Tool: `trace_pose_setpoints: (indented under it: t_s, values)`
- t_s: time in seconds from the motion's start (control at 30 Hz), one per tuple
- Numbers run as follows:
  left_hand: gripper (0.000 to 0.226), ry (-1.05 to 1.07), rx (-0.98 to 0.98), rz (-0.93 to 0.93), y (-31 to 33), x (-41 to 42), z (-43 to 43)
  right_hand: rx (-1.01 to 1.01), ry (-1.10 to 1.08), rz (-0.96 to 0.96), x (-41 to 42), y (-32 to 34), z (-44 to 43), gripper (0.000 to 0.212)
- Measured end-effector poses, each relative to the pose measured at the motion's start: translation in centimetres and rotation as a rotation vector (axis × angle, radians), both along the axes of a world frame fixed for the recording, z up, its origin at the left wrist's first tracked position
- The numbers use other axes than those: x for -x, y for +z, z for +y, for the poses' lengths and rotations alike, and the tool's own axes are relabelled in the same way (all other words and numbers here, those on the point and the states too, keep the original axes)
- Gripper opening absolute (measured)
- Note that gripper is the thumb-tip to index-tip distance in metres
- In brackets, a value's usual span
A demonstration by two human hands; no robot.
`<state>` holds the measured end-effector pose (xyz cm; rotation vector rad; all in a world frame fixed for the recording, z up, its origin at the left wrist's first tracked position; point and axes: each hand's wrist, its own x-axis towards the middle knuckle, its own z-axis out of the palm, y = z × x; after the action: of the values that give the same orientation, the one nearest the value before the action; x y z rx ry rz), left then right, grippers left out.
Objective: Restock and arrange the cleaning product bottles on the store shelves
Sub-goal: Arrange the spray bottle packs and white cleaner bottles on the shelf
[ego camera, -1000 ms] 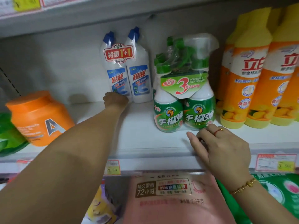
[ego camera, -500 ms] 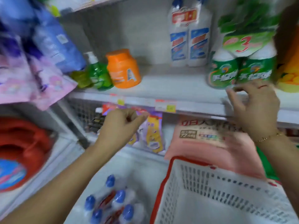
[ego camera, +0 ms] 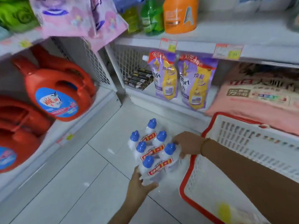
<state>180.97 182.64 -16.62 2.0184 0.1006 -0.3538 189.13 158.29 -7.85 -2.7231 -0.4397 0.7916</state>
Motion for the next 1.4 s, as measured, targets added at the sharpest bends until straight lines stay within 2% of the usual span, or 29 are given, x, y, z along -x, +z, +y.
trace_pose_setpoints:
  t_s: [0.1,0.2,0.27,0.33,0.4,0.57,0.63,0.73,0.77,0.83,0.87,0.93,0.97,1.03,1.17,1.23,1.27,1.33,1.4]
  values:
    - [0.054,0.063,0.015,-0.014,-2.9,-0.5,-0.9,-0.048,-0.020,-0.024,-0.3,-0.7,1.4,0.027]
    - [0.047,0.094,0.056,-0.033,-2.9,-0.6,-0.8,-0.121,-0.095,-0.037,0.0,-0.9,1.5,0.030]
    - [0.046,0.085,0.081,-0.087,-1.4,0.2,-0.3,-0.248,-0.158,-0.023,0.4,-0.3,1.0,0.035]
    - [0.047,0.068,0.113,-0.141,1.1,1.2,0.3,-0.376,-0.189,-0.039,0.5,1.2,0.6,0.041]
    - [0.048,0.076,0.166,-0.191,4.7,1.8,1.1,-0.480,-0.156,-0.100,0.6,4.2,0.7,0.034]
    - [0.050,0.082,0.319,-0.409,16.2,0.3,2.1,-1.110,-0.324,-0.145,0.6,14.7,0.6,0.038]
    - [0.053,0.045,0.390,-0.512,20.4,-1.3,1.5,-1.123,-0.308,-0.204,0.5,17.6,-0.8,0.057]
    - [0.060,0.054,0.556,-0.598,25.0,-4.0,-0.8,-0.886,-0.253,-0.205,0.8,19.2,-3.5,0.076]
    - [0.055,0.049,0.600,-0.611,26.1,-4.9,-1.8,-0.891,-0.257,-0.187,1.0,19.3,-4.4,0.074]
    - [0.036,0.013,0.689,-0.614,27.9,-6.8,-4.2,-1.053,-0.320,-0.220,0.9,19.7,-6.3,0.058]
    - [0.034,-0.016,0.735,-0.600,28.7,-7.8,-5.5,-1.127,-0.351,-0.289,1.1,20.3,-7.2,0.049]
    - [0.044,-0.057,0.776,-0.568,30.0,-9.5,-8.4,-1.158,-0.417,-0.489,1.2,21.4,-9.3,0.041]
    - [0.049,-0.080,0.763,-0.564,30.8,-10.2,-10.0,-1.160,-0.453,-0.570,1.2,21.7,-10.4,0.040]
    - [0.044,-0.127,0.682,-0.602,32.1,-11.2,-13.1,-1.208,-0.519,-0.663,1.2,21.8,-12.4,0.040]
    - [0.045,-0.178,0.544,-0.794,33.8,-13.0,-17.9,-1.310,-0.607,-0.754,0.2,21.2,-15.2,0.045]
    - [0.047,-0.189,0.523,-0.842,34.1,-14.3,-19.8,-1.227,-0.630,-0.848,-0.5,20.9,-17.0,0.042]
    - [0.047,-0.197,0.510,-0.858,34.3,-15.0,-20.8,-1.109,-0.672,-0.942,-0.9,20.7,-18.4,0.037]
    - [0.048,-0.216,0.460,-0.890,34.8,-16.5,-23.0,-0.765,-0.822,-1.139,-1.0,20.5,-22.1,0.030]
    - [0.050,-0.248,0.392,-0.917,35.3,-18.2,-25.1,-0.377,-0.957,-1.231,-0.1,20.4,-26.1,0.025]
